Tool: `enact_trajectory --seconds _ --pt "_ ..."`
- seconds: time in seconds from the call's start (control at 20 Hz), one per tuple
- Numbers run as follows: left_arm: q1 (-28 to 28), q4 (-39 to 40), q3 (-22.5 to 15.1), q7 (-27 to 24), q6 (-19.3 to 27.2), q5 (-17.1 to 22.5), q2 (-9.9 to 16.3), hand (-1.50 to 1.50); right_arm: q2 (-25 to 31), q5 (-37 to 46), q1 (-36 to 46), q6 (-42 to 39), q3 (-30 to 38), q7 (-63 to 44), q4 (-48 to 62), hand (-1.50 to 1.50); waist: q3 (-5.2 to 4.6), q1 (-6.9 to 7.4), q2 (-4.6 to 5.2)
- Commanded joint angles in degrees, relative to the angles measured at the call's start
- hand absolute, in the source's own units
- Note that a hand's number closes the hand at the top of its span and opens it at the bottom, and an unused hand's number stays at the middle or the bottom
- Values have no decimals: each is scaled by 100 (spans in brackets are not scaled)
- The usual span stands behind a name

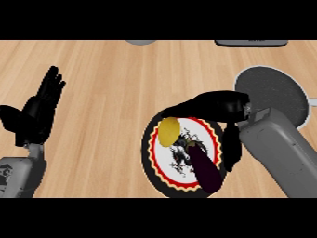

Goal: Pick the eggplant from the plate and place it in the pan

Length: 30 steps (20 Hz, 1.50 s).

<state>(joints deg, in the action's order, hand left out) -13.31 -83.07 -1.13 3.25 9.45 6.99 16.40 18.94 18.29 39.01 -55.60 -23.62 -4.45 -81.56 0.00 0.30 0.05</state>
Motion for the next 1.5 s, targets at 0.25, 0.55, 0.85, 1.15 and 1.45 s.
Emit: enact_trajectory --seconds 0.25,0.55,0.85,1.15,1.45 --pt "-126 81 206 20 -136 -143 -88 0 -19 1100 -323 61 -420 861 145 -150 1 0 4" --pt "-115 -152 209 341 -128 -161 -155 0 -170 1608 -168 -24 -765 503 -11 -150 1 8 -3" --pt "-262 343 337 5 -404 -167 -156 0 -264 2186 -50 -57 -1016 629 219 -150 -2 -19 6" --pt "82 -166 381 151 -273 -384 -213 0 -341 2600 -650 116 -1106 849 55 -150 0 -10 -7" --pt "-205 187 366 73 -281 -441 -472 0 -352 3162 -522 417 -1234 1334 559 -150 0 -18 1"
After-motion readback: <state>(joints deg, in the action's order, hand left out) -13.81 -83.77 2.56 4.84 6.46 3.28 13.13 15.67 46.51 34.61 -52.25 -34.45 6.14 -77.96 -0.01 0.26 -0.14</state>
